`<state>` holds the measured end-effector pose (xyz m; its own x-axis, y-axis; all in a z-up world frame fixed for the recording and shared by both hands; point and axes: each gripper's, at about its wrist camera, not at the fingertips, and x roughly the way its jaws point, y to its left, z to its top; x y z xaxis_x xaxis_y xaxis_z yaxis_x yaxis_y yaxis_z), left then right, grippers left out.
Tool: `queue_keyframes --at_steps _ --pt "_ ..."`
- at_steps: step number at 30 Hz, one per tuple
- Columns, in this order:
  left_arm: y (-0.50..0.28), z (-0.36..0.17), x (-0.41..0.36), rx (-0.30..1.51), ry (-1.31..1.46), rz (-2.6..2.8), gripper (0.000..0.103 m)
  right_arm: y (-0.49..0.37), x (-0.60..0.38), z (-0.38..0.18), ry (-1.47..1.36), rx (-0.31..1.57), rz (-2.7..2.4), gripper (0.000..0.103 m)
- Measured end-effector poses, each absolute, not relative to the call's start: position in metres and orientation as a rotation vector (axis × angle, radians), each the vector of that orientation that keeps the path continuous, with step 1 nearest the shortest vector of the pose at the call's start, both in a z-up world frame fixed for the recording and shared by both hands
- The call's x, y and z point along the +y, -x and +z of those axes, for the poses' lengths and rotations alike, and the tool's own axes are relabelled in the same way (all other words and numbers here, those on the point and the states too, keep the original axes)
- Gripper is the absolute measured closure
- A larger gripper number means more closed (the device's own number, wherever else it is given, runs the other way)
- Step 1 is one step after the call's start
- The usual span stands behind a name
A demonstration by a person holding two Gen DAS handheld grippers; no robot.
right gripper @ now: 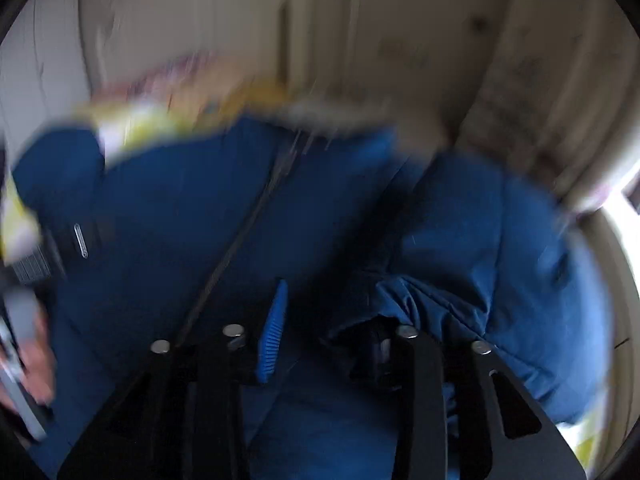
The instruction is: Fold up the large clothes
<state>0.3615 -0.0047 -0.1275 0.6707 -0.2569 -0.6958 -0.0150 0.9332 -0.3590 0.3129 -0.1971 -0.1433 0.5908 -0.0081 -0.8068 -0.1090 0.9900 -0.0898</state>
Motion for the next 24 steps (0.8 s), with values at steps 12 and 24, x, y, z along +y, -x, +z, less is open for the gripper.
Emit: queue_keyframes --at_steps 12,24 --pt "-0.352 -0.119 -0.031 0.791 0.183 -0.174 0.002 -0.196 -0.332 -0.095 -0.490 0.748 0.001 0.037" --pt "-0.354 -0.128 -0.034 0.851 0.169 -0.192 0.002 -0.202 -0.416 -0.124 -1.031 0.656 -0.079 0.034"
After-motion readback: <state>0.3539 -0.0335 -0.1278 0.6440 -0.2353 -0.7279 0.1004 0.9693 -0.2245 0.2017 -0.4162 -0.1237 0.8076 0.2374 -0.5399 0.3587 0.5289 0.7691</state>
